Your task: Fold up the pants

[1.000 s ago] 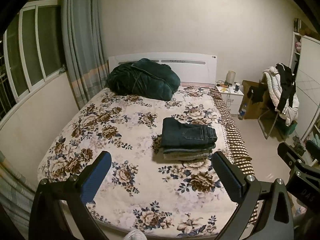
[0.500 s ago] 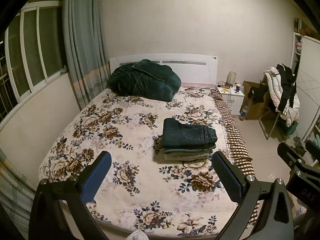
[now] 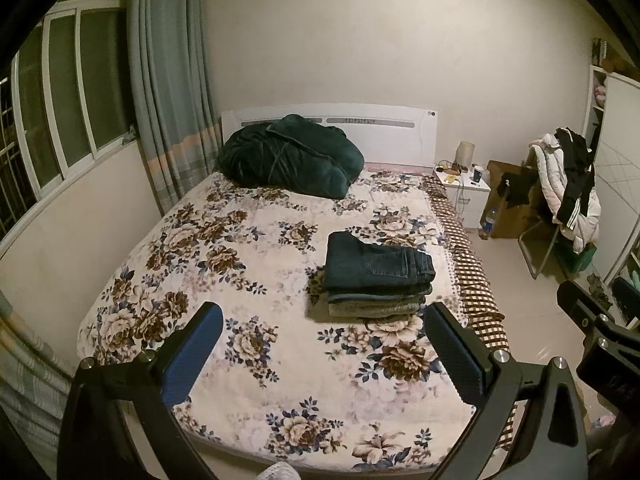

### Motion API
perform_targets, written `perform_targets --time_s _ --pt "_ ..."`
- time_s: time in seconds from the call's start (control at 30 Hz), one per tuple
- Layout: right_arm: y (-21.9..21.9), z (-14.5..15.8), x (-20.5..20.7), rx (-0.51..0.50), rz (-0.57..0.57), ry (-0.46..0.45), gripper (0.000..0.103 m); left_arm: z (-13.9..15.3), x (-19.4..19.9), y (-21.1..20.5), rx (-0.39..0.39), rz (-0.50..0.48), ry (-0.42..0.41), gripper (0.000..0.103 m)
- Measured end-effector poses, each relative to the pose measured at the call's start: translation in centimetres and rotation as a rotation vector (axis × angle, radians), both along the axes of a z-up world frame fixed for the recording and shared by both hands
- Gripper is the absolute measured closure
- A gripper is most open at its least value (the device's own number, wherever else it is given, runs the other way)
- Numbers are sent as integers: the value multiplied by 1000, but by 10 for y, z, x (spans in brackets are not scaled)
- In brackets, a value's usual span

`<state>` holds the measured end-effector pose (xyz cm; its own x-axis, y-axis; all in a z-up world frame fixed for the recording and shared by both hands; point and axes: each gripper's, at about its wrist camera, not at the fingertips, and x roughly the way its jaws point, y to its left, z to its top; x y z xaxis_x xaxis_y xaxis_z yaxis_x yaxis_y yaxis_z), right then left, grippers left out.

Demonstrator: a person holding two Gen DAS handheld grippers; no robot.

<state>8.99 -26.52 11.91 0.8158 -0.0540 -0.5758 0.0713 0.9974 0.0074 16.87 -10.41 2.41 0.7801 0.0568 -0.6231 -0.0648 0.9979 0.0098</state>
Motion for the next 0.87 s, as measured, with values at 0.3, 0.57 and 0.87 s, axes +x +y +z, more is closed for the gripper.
perform_targets --time_s 0.3,0.57,0.87 --pt "-1 2 3 1 11 2 0 0 3 -2 3 7 0 0" --pt "-1 1 3 2 12 2 0 0 5 -1 6 13 1 0" --pt "0 4 5 -1 19 1 0 1 5 1 -2 24 -11 0"
